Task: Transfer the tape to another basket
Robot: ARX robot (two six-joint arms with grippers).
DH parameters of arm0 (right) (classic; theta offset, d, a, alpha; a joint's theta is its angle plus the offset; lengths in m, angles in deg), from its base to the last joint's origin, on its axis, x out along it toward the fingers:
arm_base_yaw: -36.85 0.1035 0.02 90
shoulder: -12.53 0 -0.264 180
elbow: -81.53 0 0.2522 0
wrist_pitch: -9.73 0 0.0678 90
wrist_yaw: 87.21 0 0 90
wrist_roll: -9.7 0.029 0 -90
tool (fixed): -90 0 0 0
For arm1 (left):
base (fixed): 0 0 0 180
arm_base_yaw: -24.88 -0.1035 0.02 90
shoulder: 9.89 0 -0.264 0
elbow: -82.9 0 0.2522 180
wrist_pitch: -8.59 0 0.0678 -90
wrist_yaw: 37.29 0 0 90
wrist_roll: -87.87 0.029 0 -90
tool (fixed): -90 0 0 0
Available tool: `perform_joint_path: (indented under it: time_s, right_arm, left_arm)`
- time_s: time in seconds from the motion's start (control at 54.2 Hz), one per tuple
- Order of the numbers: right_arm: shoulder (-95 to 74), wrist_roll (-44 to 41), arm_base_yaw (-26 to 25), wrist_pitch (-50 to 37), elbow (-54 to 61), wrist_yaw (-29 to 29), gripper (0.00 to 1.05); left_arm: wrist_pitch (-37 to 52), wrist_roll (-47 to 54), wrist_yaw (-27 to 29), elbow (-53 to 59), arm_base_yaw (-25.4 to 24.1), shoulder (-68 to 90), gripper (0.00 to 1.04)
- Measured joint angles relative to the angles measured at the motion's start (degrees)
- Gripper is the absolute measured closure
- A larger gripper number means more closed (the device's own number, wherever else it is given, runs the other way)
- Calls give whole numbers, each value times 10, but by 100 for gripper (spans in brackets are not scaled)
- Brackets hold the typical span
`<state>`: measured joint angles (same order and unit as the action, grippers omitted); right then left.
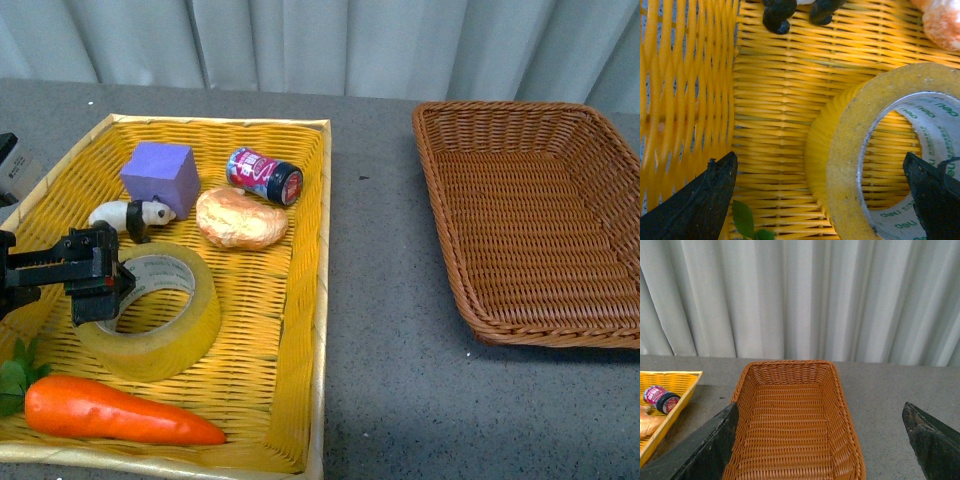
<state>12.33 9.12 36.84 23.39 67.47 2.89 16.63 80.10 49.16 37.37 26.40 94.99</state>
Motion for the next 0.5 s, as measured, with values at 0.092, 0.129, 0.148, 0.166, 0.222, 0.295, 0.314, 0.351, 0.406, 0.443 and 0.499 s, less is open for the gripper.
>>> perform_joint_path:
  time_s: [0.092,0.129,0.148,0.166,0.222,0.295,0.314,0.351,0.406,0.443,0.499]
  right_arm:
    - [0,0,0,0,0,0,9]
    - [0,0,0,0,0,0,9]
    - [0,0,0,0,0,0,9]
    - [0,0,0,0,0,0,9]
    - [0,0,0,0,0,0,9]
    - [0,0,0,0,0,0,9]
    - [0,0,0,0,0,0,9]
    - [0,0,0,0,0,0,9]
    - [0,0,0,0,0,0,9]
    - [0,0,0,0,0,0,9]
    - [0,0,0,0,0,0,9]
  left_arm:
    - [0,0,6,-5,1,9,7]
    - [0,0,6,-7,1,11,7]
    - [0,0,6,-7,1,12,7]
    - [0,0,6,-8,1,12,7]
    - [-1,0,7,-10,2,13,7]
    - [-2,2,8,-12,4,13,17]
    - [-2,2,7,-12,4,13,21]
    - [-2,3,7,-12,5,13,26]
    - [-6,2,5,-12,7,13,35]
    - [-7,4,5,-12,8,13,40]
    - [-7,4,5,-12,10,13,51]
